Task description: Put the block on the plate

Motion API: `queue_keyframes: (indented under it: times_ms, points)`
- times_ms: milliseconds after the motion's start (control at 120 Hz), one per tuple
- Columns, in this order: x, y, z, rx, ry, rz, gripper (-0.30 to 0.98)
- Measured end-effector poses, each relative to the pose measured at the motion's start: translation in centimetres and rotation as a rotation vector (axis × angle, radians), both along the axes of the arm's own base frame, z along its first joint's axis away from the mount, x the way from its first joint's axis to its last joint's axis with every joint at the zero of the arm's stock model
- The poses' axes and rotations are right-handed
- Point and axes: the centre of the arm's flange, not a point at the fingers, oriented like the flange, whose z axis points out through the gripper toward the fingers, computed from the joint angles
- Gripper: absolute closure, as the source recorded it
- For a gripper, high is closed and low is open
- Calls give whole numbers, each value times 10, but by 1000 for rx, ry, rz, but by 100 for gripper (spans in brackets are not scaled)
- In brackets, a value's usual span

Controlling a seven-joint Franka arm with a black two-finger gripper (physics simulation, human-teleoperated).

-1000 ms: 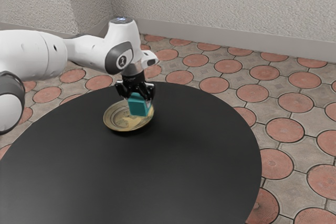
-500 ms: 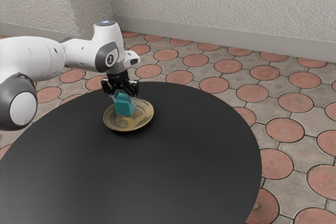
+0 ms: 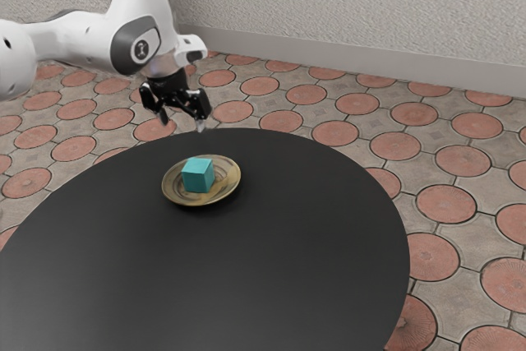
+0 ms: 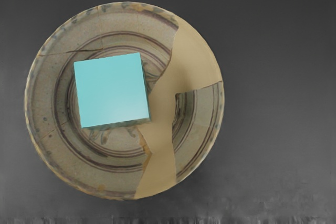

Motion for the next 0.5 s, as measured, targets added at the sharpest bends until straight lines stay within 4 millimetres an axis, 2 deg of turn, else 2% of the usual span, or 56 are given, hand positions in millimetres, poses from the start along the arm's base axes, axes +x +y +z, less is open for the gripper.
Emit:
queue_keyframes:
  times_ms: [92,167,500]
  points:
    - [-26,0,22,9,3,-12,1]
    - [-38,1,30,20,9,-21,1]
    - [-45,1,31,36,36,-44,0]
